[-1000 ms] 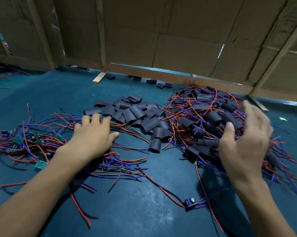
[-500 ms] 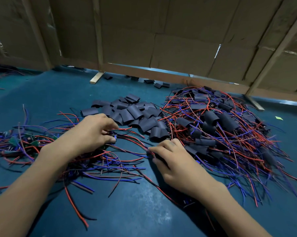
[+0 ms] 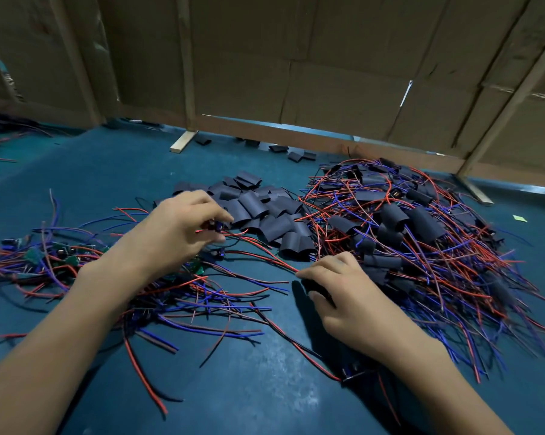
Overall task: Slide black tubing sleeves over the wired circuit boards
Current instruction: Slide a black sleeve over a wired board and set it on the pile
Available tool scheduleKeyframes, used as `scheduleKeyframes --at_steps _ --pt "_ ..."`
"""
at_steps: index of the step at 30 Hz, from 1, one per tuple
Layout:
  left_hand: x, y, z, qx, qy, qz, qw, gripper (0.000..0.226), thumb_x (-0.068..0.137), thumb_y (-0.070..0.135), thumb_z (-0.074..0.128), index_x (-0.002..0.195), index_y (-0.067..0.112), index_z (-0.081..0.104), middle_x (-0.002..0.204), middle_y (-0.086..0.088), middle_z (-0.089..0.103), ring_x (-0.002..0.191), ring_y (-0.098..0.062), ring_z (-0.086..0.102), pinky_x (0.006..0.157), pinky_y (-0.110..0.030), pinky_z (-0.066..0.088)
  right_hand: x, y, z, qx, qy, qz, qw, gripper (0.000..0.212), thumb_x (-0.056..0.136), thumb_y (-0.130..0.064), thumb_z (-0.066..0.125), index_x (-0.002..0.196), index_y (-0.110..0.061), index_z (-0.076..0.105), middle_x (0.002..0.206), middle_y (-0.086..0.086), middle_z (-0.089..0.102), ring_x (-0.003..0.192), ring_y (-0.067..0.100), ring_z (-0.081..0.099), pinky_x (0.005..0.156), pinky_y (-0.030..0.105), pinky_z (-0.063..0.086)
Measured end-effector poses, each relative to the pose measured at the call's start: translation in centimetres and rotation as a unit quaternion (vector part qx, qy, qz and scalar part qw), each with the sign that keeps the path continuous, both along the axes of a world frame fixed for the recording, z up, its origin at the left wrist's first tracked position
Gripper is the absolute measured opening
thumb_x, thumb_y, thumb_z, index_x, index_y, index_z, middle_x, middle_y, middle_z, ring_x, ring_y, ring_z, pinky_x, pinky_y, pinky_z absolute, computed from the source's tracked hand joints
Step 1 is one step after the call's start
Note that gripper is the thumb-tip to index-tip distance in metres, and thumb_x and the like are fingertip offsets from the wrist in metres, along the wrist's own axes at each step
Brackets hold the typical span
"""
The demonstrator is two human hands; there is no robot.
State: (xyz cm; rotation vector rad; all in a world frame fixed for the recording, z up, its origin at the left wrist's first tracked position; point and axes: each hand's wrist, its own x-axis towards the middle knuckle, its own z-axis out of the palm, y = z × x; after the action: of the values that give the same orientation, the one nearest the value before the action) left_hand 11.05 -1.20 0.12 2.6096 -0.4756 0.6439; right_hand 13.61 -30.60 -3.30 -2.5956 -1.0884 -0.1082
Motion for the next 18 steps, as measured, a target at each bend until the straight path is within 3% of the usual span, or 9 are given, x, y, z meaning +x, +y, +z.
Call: scheduleKeyframes --at_steps 4,9,14,16,18 --pt "-0.4 -0.4 0.6 0.01 -0.116 0.02 0.993 0.031 0.087 0.015 0.076 0.116 0.006 0.072 0.102 -0.007 0.072 0.093 -0.029 0.067 0.081 -0.047 0.052 0.3 -0.6 0.3 0.023 -0.015 -0.029 0.999 0.037 0.086 -0.007 0.071 0.122 -0.01 0.068 0.128 0.002 0.057 0.121 0.024 0.042 0.105 0.024 0.032" --pt "-0.4 0.1 0.9 0.016 -0.124 -0.019 0.992 0.029 0.095 0.014 0.069 0.121 0.002 0.069 0.104 -0.011 0.071 0.089 -0.028 0.069 0.082 -0.043 0.054 0.7 -0.5 0.4 -0.043 0.014 -0.018 0.999 0.027 0.095 -0.007 0.062 0.119 -0.012 0.071 0.126 0.004 0.06 0.117 0.031 0.052 0.104 0.031 0.038" --pt "-0.1 -0.3 0.9 0.019 -0.105 -0.082 0.991 0.024 0.099 0.009 0.06 0.12 -0.001 0.067 0.102 -0.01 0.065 0.088 -0.025 0.066 0.08 -0.041 0.053 1.1 -1.0 0.9 -0.067 0.055 -0.028 0.996 0.036 0.094 -0.008 0.059 0.129 -0.006 0.064 0.144 0.006 0.042 0.131 0.023 0.044 0.104 0.009 0.02" --pt "-0.3 -0.7 0.8 -0.042 -0.088 -0.079 0.992 0.021 0.1 0.009 0.059 0.118 0.002 0.068 0.099 -0.007 0.068 0.089 -0.019 0.07 0.082 -0.039 0.055 1.0 -1.2 1.3 -0.099 0.072 -0.005 0.992 0.05 0.087 -0.002 0.055 0.136 -0.012 0.06 0.148 0.002 0.037 0.134 0.021 0.039 0.104 0.008 0.018" --pt "-0.8 -1.8 1.1 -0.25 -0.023 -0.083 0.964 0.021 0.1 0.014 0.057 0.116 0.009 0.068 0.096 -0.005 0.071 0.083 -0.019 0.075 0.078 -0.037 0.06 0.9 -1.2 1.7 -0.131 0.08 0.018 0.988 0.066 0.078 0.002 0.051 0.141 -0.018 0.056 0.151 -0.002 0.036 0.135 0.02 0.035 0.107 0.014 0.022"
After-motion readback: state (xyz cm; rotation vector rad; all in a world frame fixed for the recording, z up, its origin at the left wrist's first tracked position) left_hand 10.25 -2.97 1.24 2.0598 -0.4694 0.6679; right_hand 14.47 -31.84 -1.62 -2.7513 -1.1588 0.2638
